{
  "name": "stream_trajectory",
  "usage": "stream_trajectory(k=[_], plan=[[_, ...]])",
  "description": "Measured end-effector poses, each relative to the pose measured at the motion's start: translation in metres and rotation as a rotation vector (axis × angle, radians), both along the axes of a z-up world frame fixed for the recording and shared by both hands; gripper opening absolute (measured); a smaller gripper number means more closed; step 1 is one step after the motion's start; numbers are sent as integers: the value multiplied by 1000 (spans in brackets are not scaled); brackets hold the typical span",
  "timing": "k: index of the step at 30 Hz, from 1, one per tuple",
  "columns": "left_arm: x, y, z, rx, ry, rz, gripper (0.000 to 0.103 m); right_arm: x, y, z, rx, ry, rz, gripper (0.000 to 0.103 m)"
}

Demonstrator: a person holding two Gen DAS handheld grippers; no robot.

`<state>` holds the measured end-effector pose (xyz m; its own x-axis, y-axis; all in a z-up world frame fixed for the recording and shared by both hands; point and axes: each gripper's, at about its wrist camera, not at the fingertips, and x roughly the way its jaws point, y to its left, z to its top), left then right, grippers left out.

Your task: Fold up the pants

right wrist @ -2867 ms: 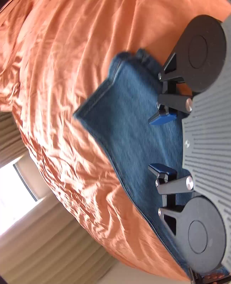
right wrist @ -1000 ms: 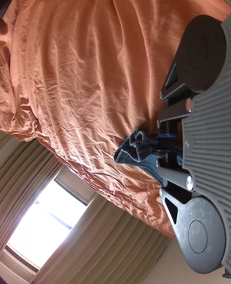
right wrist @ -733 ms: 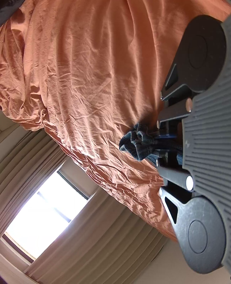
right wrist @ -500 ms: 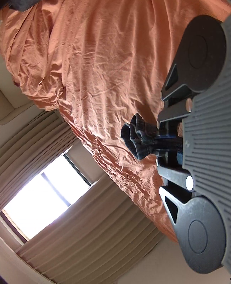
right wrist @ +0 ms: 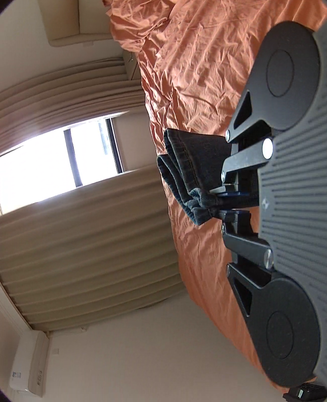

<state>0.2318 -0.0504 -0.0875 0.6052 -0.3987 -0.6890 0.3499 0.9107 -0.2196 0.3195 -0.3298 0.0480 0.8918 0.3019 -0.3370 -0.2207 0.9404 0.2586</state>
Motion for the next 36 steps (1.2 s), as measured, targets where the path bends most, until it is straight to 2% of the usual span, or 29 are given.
stream_trajectory(k=[3,5,8,11,14,16,17,20,23,26,31,36], plan=[[-3,30,2,-40,-1,57,10,7,53,-16,-30,37,63,5],[-4,48,2,-69,0,91,11,10,88,-38,-38,80,107,5],[-6,74,-2,-114,10,148,12,10,139,-83,-67,169,178,5],[-6,96,-7,-156,35,187,13,2,187,-143,-167,284,251,5],[-5,111,-12,-186,59,202,18,-5,207,-182,-236,361,274,7],[-2,119,-15,-222,78,196,25,-5,201,-198,-216,394,274,13],[1,121,-17,-245,86,194,31,-3,197,-200,-196,404,278,19],[16,125,-25,-332,128,194,38,-1,195,-199,-170,427,318,34],[35,128,-32,-424,162,198,47,-4,189,-186,-159,437,344,38],[59,127,-38,-488,180,210,52,2,172,-171,-144,413,311,46],[109,123,-67,-617,295,262,57,28,139,-166,-194,401,216,48],[143,118,-90,-643,318,317,54,45,106,-171,-205,415,179,47]])
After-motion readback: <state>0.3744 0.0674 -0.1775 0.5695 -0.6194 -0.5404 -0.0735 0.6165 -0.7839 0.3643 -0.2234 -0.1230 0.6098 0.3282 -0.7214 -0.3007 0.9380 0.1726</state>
